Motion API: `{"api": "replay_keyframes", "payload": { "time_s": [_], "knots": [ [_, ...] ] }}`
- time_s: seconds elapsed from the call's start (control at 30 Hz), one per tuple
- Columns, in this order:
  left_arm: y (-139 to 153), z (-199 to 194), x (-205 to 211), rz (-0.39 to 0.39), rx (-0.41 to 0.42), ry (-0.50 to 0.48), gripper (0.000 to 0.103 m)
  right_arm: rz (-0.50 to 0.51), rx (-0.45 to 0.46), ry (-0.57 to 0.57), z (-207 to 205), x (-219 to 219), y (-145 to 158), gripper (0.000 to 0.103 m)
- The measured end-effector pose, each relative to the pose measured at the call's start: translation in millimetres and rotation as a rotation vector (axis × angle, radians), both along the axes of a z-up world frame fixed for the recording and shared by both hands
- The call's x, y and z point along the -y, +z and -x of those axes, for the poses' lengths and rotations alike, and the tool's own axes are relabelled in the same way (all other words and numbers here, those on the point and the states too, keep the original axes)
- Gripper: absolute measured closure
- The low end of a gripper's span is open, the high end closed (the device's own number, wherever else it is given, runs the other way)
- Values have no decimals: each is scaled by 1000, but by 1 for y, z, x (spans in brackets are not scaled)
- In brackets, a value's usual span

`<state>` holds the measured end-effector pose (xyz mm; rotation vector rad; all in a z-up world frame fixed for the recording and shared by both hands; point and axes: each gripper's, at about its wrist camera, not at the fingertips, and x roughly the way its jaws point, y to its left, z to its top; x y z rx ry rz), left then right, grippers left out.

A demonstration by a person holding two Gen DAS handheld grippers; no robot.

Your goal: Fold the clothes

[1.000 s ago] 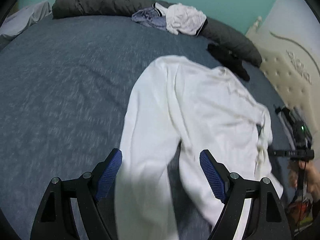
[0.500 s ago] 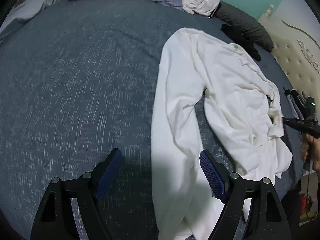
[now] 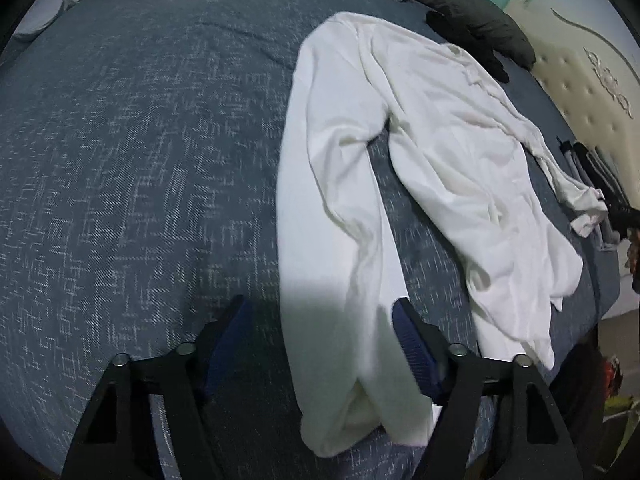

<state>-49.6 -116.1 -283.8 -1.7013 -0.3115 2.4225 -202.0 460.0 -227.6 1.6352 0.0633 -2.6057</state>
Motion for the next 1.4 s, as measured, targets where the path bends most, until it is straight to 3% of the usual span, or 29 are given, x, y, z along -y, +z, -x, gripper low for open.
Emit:
{"api": "replay_keyframes", "payload": {
  "time_s": [0.07,0.2,0.33,0.4,0.43,0.63,0.83,0.93,1.13,1.23,1.27,1.3,1.4],
  "knots": [
    [-3,-2,-3,4,11,-22,42,-12,5,-51,-2,-18,1,95],
    [-9,-5,-10,-2,36,-67,63,3,-42,-117,-13,-37,11,73],
    [-9,-7,-18,33,24,-87,80,36,-84,-117,-23,-41,20,71],
    [-6,-8,-19,50,7,-92,96,51,-91,-100,-26,-36,23,71],
    [-3,-8,-18,57,0,-92,98,59,-95,-92,-28,-32,24,71],
    [29,-8,2,88,-73,-73,98,107,-94,-57,-35,-18,27,71],
    [77,0,52,166,-149,-1,99,115,-103,-27,-41,-4,28,71],
    [103,8,78,250,-178,24,99,120,-99,-30,-41,-3,26,71],
    [149,25,105,499,-260,8,97,130,-91,-20,-43,6,23,71],
    [132,33,102,563,-190,-53,91,134,-85,-10,-43,12,23,71],
    [121,35,100,570,-145,-67,80,135,-83,-6,-44,13,23,71],
    [108,33,99,563,-115,-77,76,136,-81,-3,-44,15,22,71],
    [83,26,96,492,-79,-73,76,153,-73,17,-46,22,22,71]
  ]
}}
